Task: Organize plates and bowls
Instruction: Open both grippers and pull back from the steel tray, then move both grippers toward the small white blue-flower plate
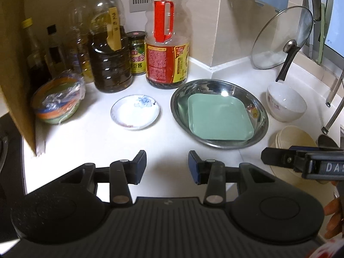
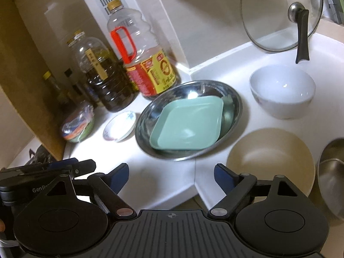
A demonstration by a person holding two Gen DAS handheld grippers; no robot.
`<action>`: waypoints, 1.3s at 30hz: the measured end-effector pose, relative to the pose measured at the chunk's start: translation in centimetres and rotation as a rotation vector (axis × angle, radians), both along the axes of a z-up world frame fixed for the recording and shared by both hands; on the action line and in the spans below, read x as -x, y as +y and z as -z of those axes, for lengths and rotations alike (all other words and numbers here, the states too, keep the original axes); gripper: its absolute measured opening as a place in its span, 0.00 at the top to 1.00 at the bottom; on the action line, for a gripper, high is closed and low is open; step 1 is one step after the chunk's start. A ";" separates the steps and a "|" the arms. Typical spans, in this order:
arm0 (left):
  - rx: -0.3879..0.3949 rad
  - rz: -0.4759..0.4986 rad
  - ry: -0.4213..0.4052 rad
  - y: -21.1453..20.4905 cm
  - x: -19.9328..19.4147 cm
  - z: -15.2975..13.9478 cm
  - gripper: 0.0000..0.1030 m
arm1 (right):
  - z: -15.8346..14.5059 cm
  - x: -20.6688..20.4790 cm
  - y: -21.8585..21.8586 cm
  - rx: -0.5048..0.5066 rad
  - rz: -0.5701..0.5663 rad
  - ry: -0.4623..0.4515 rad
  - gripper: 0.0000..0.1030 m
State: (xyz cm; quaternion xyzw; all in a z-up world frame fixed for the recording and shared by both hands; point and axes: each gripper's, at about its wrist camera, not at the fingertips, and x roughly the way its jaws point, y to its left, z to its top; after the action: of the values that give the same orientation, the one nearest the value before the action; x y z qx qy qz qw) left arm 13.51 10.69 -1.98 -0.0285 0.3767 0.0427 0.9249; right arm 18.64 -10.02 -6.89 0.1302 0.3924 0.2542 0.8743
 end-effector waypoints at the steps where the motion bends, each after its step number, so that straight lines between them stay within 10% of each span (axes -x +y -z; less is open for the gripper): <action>1: 0.002 -0.005 0.001 0.0 0.4 0.0 0.62 | 0.0 0.3 0.0 0.001 -0.006 -0.005 0.16; 39: 0.017 -0.133 0.072 -0.7 6.3 0.6 0.63 | 0.8 3.5 2.4 0.077 -0.197 0.003 0.16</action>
State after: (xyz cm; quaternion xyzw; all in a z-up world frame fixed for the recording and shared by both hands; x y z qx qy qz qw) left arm 7.22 10.00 -2.56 -0.0599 0.4074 0.1019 0.9056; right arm 15.10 -7.65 -7.69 0.0576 0.4142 0.3232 0.8489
